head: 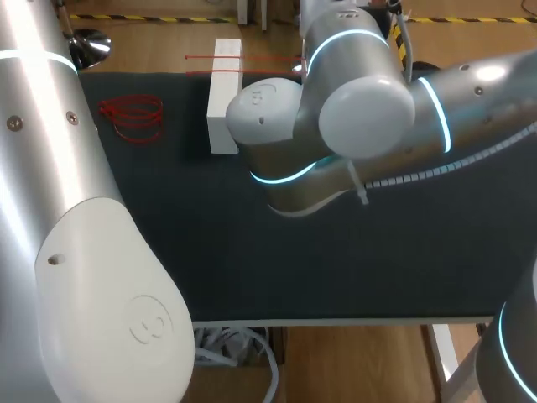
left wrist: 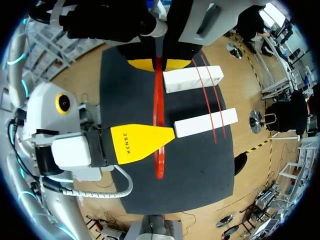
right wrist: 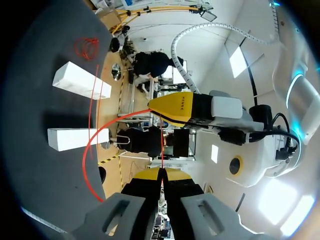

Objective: Grab the tape and strap the tape.

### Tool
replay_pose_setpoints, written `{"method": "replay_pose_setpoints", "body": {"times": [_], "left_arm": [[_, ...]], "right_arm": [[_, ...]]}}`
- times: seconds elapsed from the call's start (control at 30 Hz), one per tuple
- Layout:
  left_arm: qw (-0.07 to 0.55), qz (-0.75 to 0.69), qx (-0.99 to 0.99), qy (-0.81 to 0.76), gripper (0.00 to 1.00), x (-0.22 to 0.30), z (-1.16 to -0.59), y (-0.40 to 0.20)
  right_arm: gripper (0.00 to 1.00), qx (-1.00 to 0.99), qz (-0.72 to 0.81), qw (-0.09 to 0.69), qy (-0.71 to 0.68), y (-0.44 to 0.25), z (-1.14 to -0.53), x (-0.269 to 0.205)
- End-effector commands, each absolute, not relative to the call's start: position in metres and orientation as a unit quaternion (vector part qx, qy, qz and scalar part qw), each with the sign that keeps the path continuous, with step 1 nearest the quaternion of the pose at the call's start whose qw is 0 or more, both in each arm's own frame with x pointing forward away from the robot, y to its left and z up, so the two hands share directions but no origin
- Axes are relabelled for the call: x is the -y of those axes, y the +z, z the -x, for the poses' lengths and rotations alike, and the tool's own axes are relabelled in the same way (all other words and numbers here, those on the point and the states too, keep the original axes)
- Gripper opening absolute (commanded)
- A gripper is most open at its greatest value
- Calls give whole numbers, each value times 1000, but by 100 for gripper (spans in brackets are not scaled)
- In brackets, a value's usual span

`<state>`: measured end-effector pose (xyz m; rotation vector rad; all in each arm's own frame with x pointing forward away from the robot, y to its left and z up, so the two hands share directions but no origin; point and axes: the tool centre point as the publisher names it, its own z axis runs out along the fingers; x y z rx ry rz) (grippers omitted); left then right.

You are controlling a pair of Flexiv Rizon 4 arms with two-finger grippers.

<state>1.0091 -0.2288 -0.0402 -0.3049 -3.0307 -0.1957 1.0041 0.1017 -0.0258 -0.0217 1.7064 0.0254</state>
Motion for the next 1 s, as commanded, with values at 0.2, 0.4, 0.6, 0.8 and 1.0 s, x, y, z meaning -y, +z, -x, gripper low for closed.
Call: {"method": "replay_pose_setpoints", "body": {"times": [0.2, 0.4, 0.6, 0.8, 1.0], "left_arm": [[47, 99, 992, -67, 0, 231, -1011, -39], [47, 99, 992, -67, 0, 231, -1011, -39], [47, 99, 992, -67, 0, 231, -1011, -39], [47, 99, 992, -67, 0, 231, -1011, -39], [47, 99, 992, -67, 0, 231, -1011, -39]], "right_arm": [[0, -754, 15, 657, 13, -19, -1001, -107], [0, -753, 11, 658, 9, -18, -1000, -108], [0, -753, 10, 658, 5, -17, -996, -106], [0, -754, 8, 657, 2, -18, -995, -103], [0, -754, 7, 657, 3, -16, -996, -103]]}}
